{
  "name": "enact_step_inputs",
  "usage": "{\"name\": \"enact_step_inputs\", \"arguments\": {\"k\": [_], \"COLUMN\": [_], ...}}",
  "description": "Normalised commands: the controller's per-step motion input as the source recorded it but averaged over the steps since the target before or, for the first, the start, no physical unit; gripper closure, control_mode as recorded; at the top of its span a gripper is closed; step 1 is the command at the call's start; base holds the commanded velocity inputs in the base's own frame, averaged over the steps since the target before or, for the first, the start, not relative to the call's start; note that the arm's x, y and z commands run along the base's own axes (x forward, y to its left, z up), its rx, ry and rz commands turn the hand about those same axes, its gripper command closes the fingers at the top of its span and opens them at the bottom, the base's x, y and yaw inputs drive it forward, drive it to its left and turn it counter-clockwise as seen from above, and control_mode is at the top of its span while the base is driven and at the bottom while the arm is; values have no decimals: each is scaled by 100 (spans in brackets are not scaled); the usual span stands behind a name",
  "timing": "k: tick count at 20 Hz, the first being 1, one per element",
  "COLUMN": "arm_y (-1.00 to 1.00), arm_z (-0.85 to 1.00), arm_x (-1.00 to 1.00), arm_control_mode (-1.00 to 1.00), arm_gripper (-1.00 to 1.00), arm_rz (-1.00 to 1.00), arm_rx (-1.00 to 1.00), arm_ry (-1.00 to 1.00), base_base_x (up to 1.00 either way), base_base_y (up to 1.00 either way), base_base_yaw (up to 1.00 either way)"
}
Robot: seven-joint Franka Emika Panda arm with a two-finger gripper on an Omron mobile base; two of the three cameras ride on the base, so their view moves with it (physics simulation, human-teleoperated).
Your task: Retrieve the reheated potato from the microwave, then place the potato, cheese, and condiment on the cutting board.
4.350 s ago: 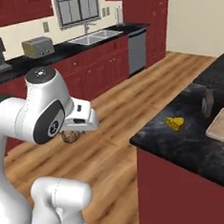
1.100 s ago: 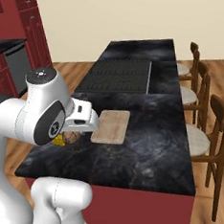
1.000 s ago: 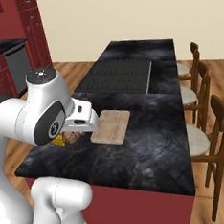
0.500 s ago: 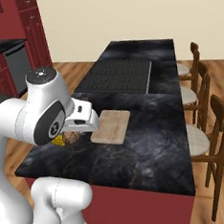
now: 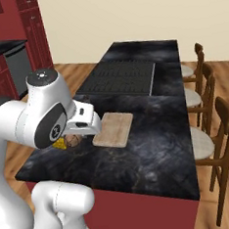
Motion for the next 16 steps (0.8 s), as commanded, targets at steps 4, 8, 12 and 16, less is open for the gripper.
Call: {"name": "enact_step_inputs", "arguments": {"k": [4,8,12,16], "arm_y": [0,0,1,1], "arm_z": [0,0,0,-14], "arm_x": [0,0,12,56], "arm_control_mode": [-100,-100,-100,-100], "arm_gripper": [100,100,100,100], "arm_rz": [0,0,0,0], "arm_rx": [0,0,-1,-7], "arm_ry": [0,0,4,20], "base_base_x": [0,0,0,0], "base_base_y": [0,0,0,0], "base_base_yaw": [0,0,0,0]}}
